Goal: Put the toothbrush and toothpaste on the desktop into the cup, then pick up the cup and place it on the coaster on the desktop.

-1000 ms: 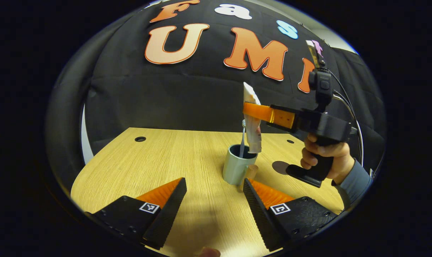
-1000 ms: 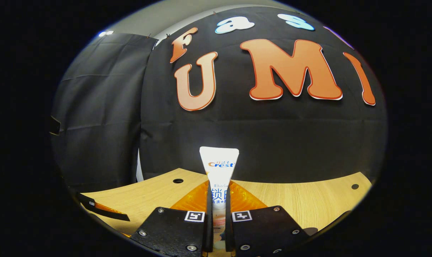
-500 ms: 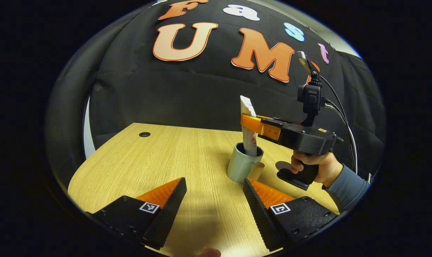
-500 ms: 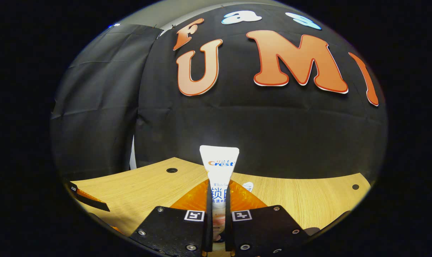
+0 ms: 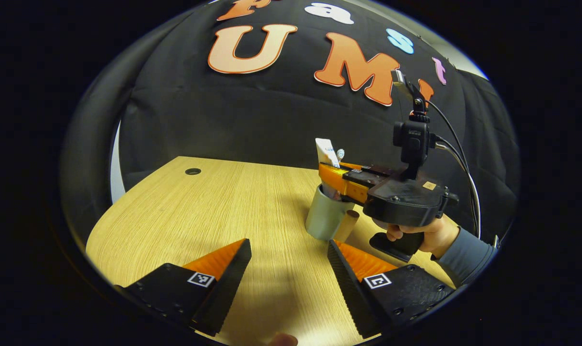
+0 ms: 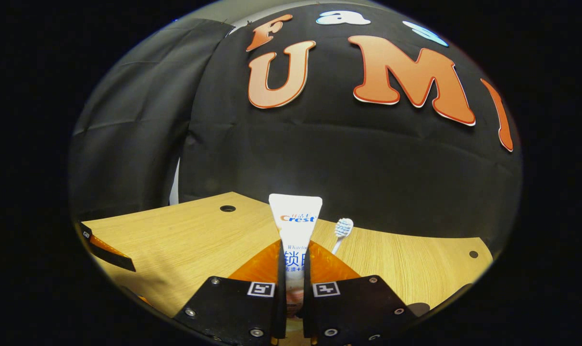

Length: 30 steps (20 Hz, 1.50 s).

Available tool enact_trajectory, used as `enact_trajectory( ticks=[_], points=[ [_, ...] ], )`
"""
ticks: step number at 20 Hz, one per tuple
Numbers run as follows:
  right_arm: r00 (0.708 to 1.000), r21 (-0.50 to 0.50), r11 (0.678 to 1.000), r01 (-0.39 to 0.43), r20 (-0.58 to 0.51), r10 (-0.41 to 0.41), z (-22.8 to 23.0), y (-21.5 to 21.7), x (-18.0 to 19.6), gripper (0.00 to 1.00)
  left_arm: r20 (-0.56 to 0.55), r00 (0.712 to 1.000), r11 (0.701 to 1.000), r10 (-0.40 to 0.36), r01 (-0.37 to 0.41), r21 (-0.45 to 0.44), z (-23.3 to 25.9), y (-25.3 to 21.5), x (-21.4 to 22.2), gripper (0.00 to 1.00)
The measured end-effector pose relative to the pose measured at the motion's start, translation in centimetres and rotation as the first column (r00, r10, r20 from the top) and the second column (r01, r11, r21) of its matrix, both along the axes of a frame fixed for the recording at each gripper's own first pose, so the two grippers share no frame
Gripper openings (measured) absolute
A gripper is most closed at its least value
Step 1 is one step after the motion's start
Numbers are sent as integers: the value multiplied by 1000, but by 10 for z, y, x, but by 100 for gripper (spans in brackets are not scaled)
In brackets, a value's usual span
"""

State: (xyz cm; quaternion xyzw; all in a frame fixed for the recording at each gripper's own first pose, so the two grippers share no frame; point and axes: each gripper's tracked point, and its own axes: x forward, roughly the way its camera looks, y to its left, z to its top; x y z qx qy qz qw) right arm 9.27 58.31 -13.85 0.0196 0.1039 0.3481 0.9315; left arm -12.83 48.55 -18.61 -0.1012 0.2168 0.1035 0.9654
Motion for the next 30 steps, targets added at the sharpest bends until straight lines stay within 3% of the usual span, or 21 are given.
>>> enact_trajectory(
  ticks=[13,15,18,20,22,30],
  points=[
    [999,-33,999,-13,46,15,20,-17,-18,29,4,1000,999,-2,3,-33,3,-15,-5,96],
    [999,-17,1000,-11,44,12,29,-27,-24,36,1,1000,999,-3,3,-37,7,-18,-3,96],
    [999,14,1000,2,51,-3,48,-47,-31,56,7,1000,1000,-6,6,-18,18,-23,6,96],
    [998,26,999,26,61,-28,60,-65,-35,77,1,1000,1000,-7,7,0,23,-30,11,96],
    [996,47,998,50,69,-53,76,-85,-37,85,-15,1000,1000,-11,11,5,25,-36,18,96],
    [979,99,981,170,98,-179,132,-177,-43,93,-156,987,999,-36,31,-32,28,-61,63,96]
  ],
)
